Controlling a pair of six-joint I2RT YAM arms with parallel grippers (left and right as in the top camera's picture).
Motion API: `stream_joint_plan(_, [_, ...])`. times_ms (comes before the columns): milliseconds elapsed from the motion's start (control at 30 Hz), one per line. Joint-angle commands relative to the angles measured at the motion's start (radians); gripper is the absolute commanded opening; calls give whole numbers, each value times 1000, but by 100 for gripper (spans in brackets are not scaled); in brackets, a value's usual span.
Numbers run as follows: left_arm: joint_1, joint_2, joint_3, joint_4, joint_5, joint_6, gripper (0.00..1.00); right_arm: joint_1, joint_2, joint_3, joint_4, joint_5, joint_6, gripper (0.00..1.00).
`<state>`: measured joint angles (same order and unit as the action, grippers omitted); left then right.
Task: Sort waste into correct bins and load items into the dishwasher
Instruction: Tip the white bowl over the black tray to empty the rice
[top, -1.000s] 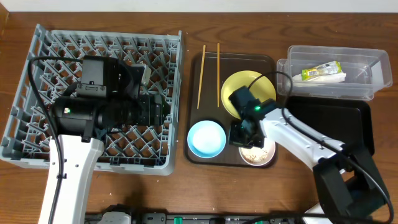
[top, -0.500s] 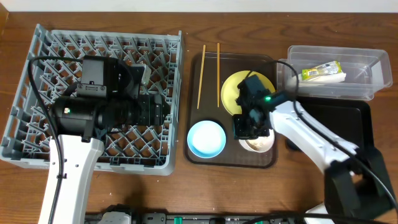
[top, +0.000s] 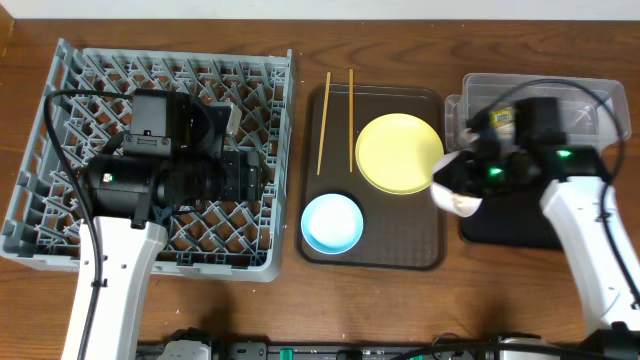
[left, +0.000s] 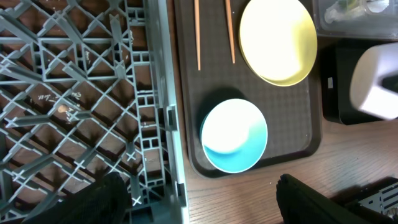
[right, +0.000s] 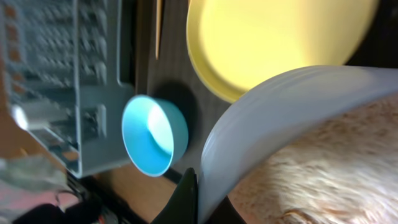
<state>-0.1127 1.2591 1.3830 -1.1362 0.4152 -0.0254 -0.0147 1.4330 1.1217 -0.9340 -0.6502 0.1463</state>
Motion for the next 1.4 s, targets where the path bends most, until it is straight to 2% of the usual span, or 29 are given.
stream_joint_plan(0, [-3,3,10,1,-9,7,81,-120,10,-33,19,-188,-101,1])
stream_joint_plan(167, [-3,3,10,0,-9,7,81,-288,38,-138,146,-448,-163,1])
stream_joint_plan(267, [-3,3,10,1,-9,7,81,-370,39,-203,233,-495,-163,1])
stream_joint_plan(533, [-3,3,10,1,-9,7,81,-525,39,-378,555,-777,-163,1])
stream_joint_plan(1033, [-3,3,10,0,-9,7,81,-555,39,-410,550,-858,-203,1])
stream_joint_plan(1367, [-3,3,10,0,-9,7,81,-555,39,-411,524,-825,-212,1])
